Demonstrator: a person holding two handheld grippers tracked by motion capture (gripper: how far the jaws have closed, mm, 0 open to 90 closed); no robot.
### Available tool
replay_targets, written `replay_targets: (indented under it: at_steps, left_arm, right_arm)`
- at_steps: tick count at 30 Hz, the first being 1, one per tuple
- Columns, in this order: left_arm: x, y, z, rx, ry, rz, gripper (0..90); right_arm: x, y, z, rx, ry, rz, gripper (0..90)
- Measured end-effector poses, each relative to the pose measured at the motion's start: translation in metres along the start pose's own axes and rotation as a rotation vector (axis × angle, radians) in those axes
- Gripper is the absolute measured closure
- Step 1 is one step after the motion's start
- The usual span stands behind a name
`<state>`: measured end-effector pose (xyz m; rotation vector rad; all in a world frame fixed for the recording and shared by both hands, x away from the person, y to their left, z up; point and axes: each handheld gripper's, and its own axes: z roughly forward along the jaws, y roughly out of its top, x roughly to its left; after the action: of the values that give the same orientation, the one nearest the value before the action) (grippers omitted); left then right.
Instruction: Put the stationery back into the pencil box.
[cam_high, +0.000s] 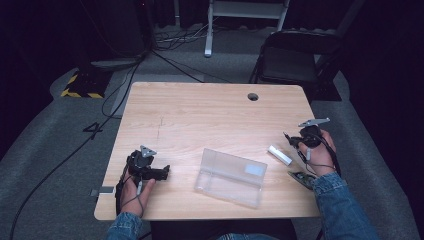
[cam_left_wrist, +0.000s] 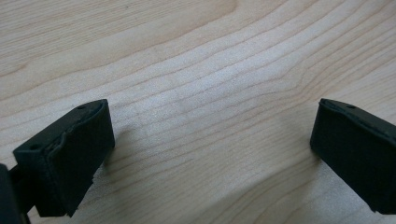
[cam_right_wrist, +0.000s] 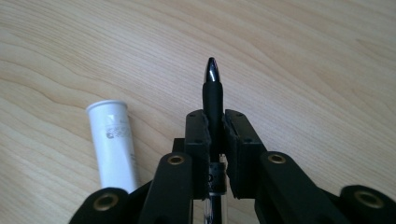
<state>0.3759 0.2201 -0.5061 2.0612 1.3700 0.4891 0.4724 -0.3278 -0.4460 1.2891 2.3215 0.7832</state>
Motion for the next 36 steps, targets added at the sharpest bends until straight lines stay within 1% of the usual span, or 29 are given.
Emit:
replay_targets:
  at_steps: [3,5,9,14,22,26,27,28,30,31,36]
  left_arm:
    - [0.0,0.0,0.0,0.0,0.0,0.0,0.1]
    - [0.0,0.0,0.0,0.0,0.0,0.0,0.1]
    - [0.0,0.0,0.0,0.0,0.0,0.0,0.1]
    - [0.0,0.0,0.0,0.0,0.0,0.0,0.2]
    - [0.0,0.0,0.0,0.0,0.0,0.0,0.1]
    - [0.0,0.0,0.0,0.0,0.0,0.0,0.1]
    - [0.0,0.0,0.0,0.0,0.0,0.0,0.1]
    - [0.0,0.0,0.0,0.0,0.0,0.0,0.1]
    - [-0.001,0.0,0.0,0.001,-0.006,0.012,0.1]
    - [-0.001,0.0,0.0,0.001,-0.006,0.012,0.1]
    - [-0.002,0.0,0.0,-0.001,-0.022,0.026,0.1]
  right_arm:
    - [0.002,0.002,-0.005,-0.019,0.003,-0.01,81.0]
    - [0.008,0.006,-0.014,-0.041,0.012,-0.021,81.0]
    - [0.016,0.012,-0.024,-0.073,0.019,-0.044,81.0]
    - [0.028,0.019,-0.039,-0.12,0.043,-0.081,81.0]
    - [0.053,0.028,-0.056,-0.18,0.107,-0.137,80.9]
    - [0.064,0.031,-0.061,-0.197,0.145,-0.163,81.0]
    - [0.064,0.031,-0.061,-0.197,0.145,-0.163,81.0]
    - [0.071,0.033,-0.063,-0.208,0.167,-0.182,80.9]
    - [0.077,0.034,-0.065,-0.209,0.184,-0.198,80.9]
    - [0.077,0.034,-0.065,-0.209,0.184,-0.198,80.9]
    - [0.094,0.037,-0.069,-0.224,0.231,-0.238,80.9]
